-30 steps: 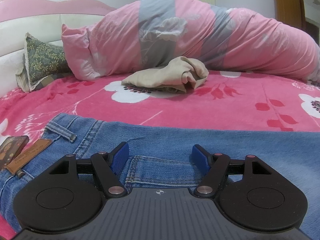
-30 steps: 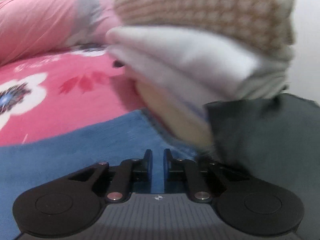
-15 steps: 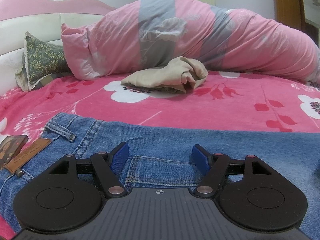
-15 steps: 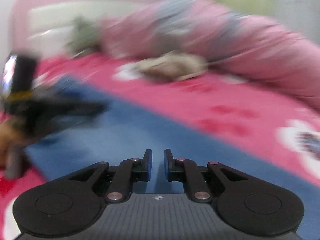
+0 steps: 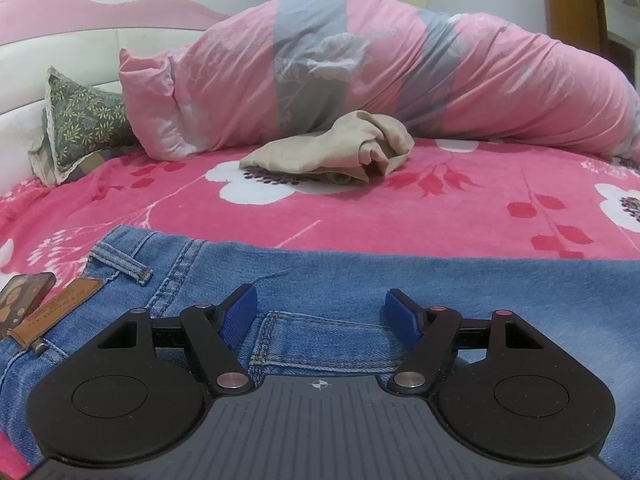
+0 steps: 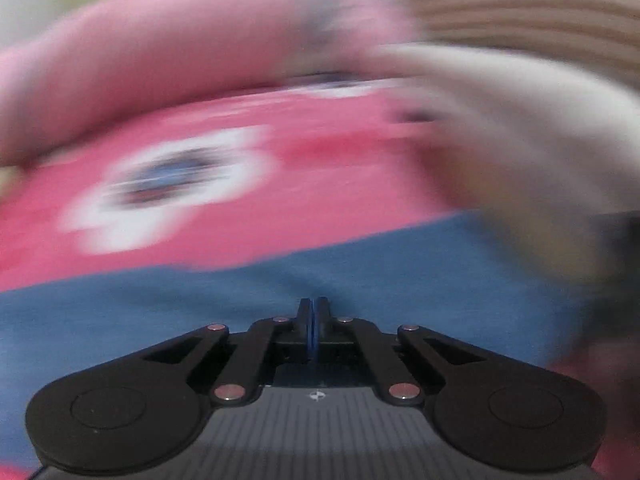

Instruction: Fold clothes

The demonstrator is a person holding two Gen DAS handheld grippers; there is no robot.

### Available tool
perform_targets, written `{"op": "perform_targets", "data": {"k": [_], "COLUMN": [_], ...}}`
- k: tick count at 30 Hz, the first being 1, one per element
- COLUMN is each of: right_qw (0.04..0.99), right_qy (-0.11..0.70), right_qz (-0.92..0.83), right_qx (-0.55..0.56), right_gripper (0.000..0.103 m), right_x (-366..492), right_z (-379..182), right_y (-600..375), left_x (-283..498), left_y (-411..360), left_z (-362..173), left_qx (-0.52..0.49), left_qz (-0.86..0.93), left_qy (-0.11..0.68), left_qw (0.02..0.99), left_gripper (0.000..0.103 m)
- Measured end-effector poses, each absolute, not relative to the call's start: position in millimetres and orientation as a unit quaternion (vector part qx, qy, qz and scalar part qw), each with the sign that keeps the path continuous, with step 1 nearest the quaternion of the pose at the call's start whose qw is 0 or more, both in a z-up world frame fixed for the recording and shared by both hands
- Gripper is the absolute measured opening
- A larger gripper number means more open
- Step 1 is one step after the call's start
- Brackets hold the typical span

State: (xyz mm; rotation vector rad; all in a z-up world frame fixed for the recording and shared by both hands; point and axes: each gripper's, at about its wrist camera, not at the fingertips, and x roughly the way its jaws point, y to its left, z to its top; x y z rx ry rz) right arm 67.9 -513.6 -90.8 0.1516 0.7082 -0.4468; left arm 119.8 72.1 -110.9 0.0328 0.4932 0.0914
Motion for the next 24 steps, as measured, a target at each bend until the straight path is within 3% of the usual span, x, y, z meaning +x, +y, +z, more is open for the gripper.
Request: {"op": "perform_targets", "data": {"k": [9,14,18,20,24], "right_qw": [0.867,0.914,0.947,0.932,0.895], "right_qy": [0.328,0.266,0.289,0.324,0.321], "right_qz": [-0.369,-0.307,-0.136,-0.159,-0.304], "right_qx": [-0.059,0.022,0.039,0.036,0.057], "right_gripper": [0.001,0.002,0.001,0.001,0.000], "right_x": [67.9,41.1,59.4,80.6,103.6], "right_z": [-110.0,-68.9,-68.3,-85.9,-100.2], "right_y": [-518.2,-491.4,-451.6,-454.8,-505.9], "left_x": [119.5,119.5,119.8,119.6,119.7], "left_y": [71.8,72.4,72.1,73.0,74.0], "left_z": [-111.0,-110.9,-111.4,-111.1,-111.0], "left_qx": [0.018,0.017,0.018,0.016,0.013], "left_qz": [0.046,0.046,0.047,0.046,0.045], "left_qy": [0.245,0.244,0.244,0.243,0.243], "left_qw": [0.968,0.969,0.969,0.969,0.969], "left_gripper": [0.071,0.071,0.071,0.071,0.072]}}
